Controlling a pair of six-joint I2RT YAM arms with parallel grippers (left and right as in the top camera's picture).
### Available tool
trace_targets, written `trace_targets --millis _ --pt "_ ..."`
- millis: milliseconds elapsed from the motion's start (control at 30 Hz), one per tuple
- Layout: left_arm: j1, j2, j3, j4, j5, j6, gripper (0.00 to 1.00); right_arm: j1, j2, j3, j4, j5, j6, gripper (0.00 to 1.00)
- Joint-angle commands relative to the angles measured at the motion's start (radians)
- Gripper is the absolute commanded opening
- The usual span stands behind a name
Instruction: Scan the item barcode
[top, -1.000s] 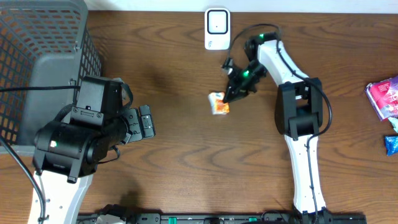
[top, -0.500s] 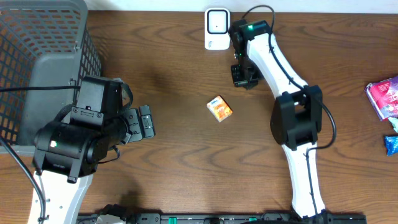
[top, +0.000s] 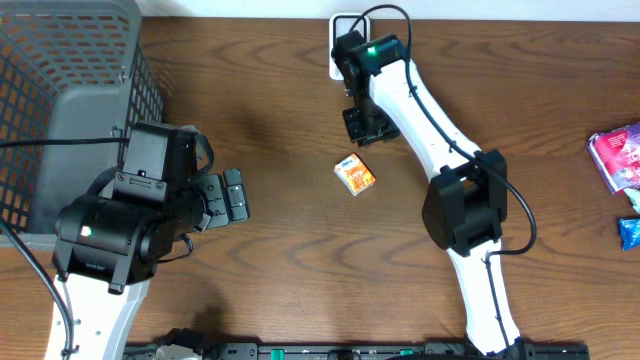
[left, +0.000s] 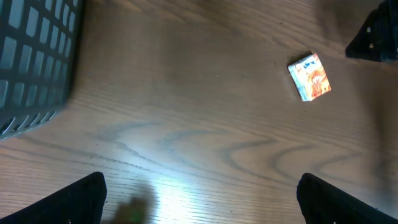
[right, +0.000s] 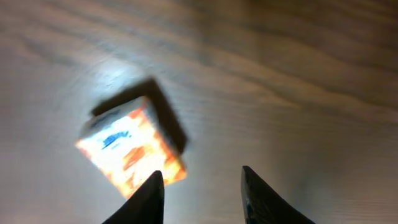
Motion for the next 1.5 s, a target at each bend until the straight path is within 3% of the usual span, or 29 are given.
trace_targets --millis 0,200,567,867,933,1000,1033,1300,1467 --pt "0.004 0.003 0.004 -0.002 -0.013 -0.006 0.98 0.01 -0.015 0.007 -0.028 -0.146 -0.052 0.33" --pt "0.004 0.003 0.004 -0.002 -0.013 -0.006 0.98 0.087 -0.015 -0.001 -0.039 -0.021 -0.069 0.31" --pt "0.004 0.003 0.004 -0.002 -0.013 -0.006 0.98 0.253 -0.015 -0.217 0.12 0.319 0.13 0.33" --pt "0.004 0.003 0.004 -0.002 -0.013 -0.006 0.98 0.264 -0.015 -0.321 0.201 0.377 0.137 0.33" --pt "0.004 0.003 0.004 -0.002 -0.013 -0.006 0.98 0.261 -0.015 -0.34 0.222 0.373 0.137 0.27" --pt "0.004 0.003 0.004 -0.002 -0.013 -0.006 0.98 0.26 -0.015 -0.359 0.242 0.369 0.137 0.08" --pt "0.004 0.003 0.004 -0.002 -0.013 -0.006 0.98 0.26 -0.015 -0.369 0.252 0.365 0.137 0.01" --pt "0.004 0.003 0.004 -0.002 -0.013 -0.006 0.98 0.221 -0.03 -0.283 0.213 0.142 0.113 0.01" --pt "0.004 0.003 0.004 -0.002 -0.013 -0.006 0.98 0.121 -0.04 -0.135 0.185 -0.296 -0.076 0.01"
